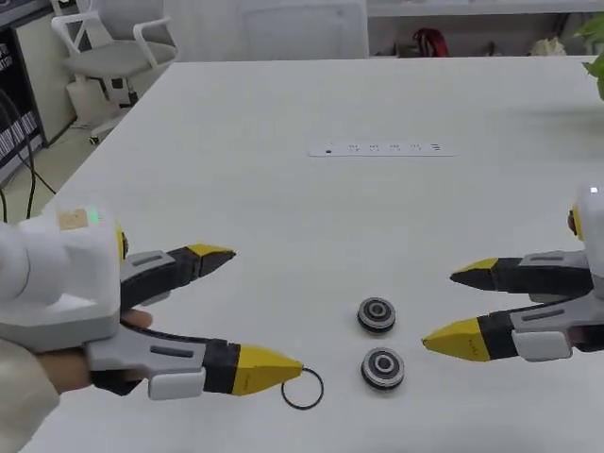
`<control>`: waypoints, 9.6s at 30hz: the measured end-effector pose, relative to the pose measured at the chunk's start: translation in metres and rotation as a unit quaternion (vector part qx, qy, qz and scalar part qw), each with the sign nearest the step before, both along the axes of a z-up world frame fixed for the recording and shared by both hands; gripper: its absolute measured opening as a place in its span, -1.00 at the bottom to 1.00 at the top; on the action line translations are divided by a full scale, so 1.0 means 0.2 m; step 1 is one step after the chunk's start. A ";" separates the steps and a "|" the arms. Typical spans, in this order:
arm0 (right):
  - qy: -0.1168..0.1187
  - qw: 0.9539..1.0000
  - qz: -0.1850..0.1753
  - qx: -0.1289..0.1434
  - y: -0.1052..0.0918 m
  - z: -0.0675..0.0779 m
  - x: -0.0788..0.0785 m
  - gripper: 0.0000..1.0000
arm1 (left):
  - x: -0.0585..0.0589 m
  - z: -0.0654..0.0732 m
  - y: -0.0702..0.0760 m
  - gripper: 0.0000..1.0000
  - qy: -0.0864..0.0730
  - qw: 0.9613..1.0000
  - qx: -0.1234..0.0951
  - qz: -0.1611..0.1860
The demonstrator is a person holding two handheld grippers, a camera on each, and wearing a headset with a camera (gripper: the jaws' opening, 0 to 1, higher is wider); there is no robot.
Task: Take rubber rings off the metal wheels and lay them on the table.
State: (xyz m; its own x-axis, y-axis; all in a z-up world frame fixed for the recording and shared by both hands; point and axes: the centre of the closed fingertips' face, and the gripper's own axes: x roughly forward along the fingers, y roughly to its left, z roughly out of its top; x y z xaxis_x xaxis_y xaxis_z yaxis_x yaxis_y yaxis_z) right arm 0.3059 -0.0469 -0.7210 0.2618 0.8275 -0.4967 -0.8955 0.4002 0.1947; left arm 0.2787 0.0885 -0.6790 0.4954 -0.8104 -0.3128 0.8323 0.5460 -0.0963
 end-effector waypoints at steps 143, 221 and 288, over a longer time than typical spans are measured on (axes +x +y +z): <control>-0.014 0.994 0.092 -0.066 0.11 -0.43 -0.11 -0.81 | 0.07 -0.56 -0.56 -0.71 -0.001 0.983 0.115 -0.144; 0.169 0.983 -0.055 0.043 0.09 -0.36 -0.06 -1.00 | 0.06 -0.57 -0.56 -0.72 -0.009 0.985 0.105 -0.139; 0.156 0.984 -0.028 0.082 0.14 -0.29 -0.09 -1.00 | 0.06 -0.56 -0.57 -0.71 -0.002 0.986 0.101 -0.134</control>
State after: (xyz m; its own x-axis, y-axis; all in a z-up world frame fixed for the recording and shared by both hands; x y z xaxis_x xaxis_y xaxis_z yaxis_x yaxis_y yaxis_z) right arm 0.2884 -0.0186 -0.7796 0.1644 0.8922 -0.4207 -0.7596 0.3867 0.5230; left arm 0.2917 -0.0251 -0.7913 0.2743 -0.8331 -0.4802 0.9491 0.3150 -0.0044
